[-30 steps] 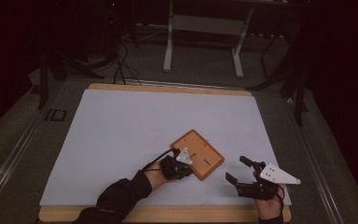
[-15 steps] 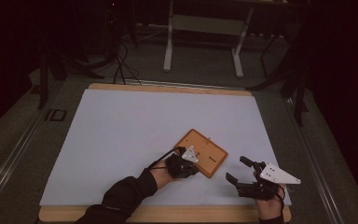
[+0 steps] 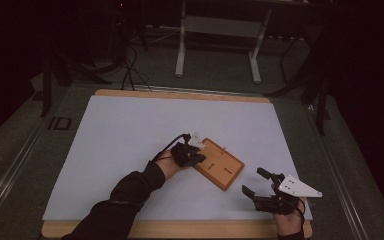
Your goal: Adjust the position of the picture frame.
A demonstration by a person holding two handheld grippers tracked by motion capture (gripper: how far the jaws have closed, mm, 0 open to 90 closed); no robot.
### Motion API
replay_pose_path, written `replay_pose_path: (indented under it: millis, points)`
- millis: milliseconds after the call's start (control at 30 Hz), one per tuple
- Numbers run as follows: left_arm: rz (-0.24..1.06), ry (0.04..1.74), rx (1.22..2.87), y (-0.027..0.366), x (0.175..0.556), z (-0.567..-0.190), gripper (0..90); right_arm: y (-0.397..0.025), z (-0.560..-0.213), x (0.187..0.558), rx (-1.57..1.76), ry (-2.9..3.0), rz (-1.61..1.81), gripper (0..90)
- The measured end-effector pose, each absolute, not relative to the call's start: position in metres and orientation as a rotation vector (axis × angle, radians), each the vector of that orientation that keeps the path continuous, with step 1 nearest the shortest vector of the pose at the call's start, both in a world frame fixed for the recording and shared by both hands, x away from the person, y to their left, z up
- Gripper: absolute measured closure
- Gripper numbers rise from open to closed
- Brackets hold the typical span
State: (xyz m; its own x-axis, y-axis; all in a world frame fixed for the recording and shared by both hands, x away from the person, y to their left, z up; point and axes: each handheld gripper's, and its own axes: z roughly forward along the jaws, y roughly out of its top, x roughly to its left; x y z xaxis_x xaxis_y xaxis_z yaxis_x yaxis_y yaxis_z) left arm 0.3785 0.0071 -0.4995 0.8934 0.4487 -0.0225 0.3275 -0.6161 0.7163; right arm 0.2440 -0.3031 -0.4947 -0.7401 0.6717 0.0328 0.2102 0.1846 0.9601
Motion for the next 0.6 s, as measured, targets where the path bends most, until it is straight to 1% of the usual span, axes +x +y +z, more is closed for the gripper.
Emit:
replay_pose_path:
  millis: [100,167,200,600]
  points:
    - [0.227,0.581,2.276,0.002,0.393,-0.501,90.0,-0.303,-0.495,0.245,0.828,2.073,1.58,15.5]
    - [0.227,0.581,2.276,0.002,0.393,-0.501,90.0,-0.303,-0.495,0.244,0.83,2.074,1.581,15.5]
    - [0.24,0.599,2.264,-0.004,0.408,-0.502,90.0,-0.304,-0.495,0.245,0.827,2.075,1.582,15.5]
    - [0.299,0.627,2.257,-0.03,0.456,-0.507,90.0,-0.306,-0.496,0.244,0.831,2.072,1.585,15.5]
